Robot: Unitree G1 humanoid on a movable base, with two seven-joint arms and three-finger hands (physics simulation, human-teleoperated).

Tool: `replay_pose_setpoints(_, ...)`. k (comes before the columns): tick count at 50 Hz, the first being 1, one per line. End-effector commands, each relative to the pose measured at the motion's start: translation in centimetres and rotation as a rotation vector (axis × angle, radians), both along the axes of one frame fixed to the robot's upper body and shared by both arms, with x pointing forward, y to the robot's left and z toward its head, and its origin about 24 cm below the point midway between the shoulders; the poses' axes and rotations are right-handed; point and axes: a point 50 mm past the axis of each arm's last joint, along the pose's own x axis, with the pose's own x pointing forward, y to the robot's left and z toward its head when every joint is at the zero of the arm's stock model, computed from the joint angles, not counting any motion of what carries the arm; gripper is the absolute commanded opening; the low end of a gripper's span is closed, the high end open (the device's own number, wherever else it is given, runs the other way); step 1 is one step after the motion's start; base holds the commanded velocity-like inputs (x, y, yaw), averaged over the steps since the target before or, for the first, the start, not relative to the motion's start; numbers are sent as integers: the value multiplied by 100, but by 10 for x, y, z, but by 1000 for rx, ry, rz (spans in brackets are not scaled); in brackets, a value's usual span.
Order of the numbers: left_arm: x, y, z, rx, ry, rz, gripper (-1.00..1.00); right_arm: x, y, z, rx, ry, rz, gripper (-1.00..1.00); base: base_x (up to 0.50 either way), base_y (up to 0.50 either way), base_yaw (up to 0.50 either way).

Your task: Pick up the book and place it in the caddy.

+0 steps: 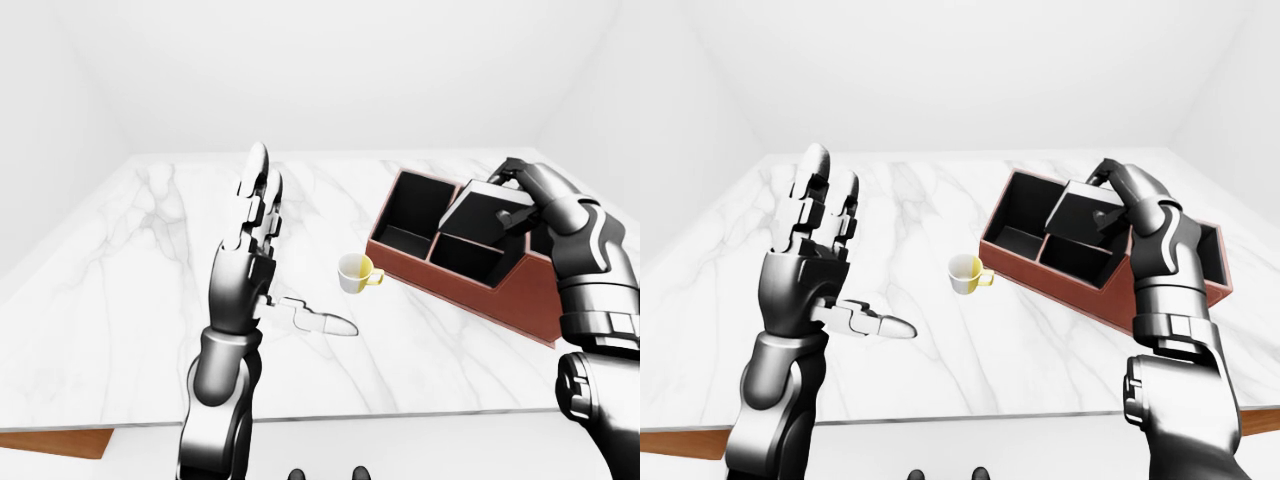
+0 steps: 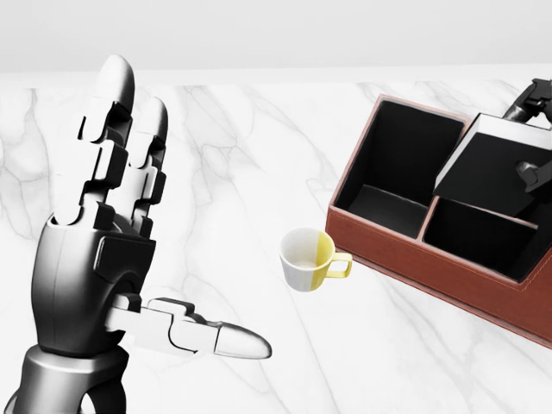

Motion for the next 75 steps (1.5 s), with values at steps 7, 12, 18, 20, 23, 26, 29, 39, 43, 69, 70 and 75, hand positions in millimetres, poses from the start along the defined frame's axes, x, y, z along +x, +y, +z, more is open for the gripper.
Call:
replay_pose_setpoints(7,-1,0,0,0,1,0,100,2,-7,0,63,-66,-54,-100,0,0,0)
replay_pose_setpoints(12,36,-9,20,-11,-44,-7,100,2,-13,-7,89,-60,-88,-100,0,0,0)
replay_pose_setpoints(18,41,-13,37,-24,-102,-8,100,3,-19,-16,104,-35,-127,-100,0,0,0)
replay_pose_setpoints(20,38,-14,42,-30,-130,-9,100,2,-21,-16,107,-32,-137,-100,0,0,0)
replay_pose_setpoints(23,38,-13,44,-34,-137,-9,100,1,-26,-17,114,-32,-164,-100,0,0,0)
replay_pose_setpoints(26,37,-13,47,-37,-149,-9,100,0,-29,-20,115,-29,-175,-100,0,0,0)
replay_pose_setpoints(29,36,-14,47,-38,-153,-10,100,-1,-31,-23,122,-29,-185,-100,0,0,0)
replay_pose_setpoints(39,40,-12,44,-32,-133,-9,100,0,-28,-25,123,-29,-180,-100,0,0,0)
replay_pose_setpoints(43,41,-12,41,-29,-118,-8,100,1,-27,-26,126,-29,-183,-100,0,0,0)
replay_pose_setpoints(69,43,-12,35,-23,-92,-9,100,6,-20,-30,173,-15,-172,100,0,0,0)
replay_pose_setpoints(70,43,-12,35,-23,-92,-9,100,6,-20,-31,174,-15,-173,100,0,0,0)
replay_pose_setpoints(75,44,-12,34,-22,-87,-9,100,6,-19,-32,173,-13,-170,100,0,0,0)
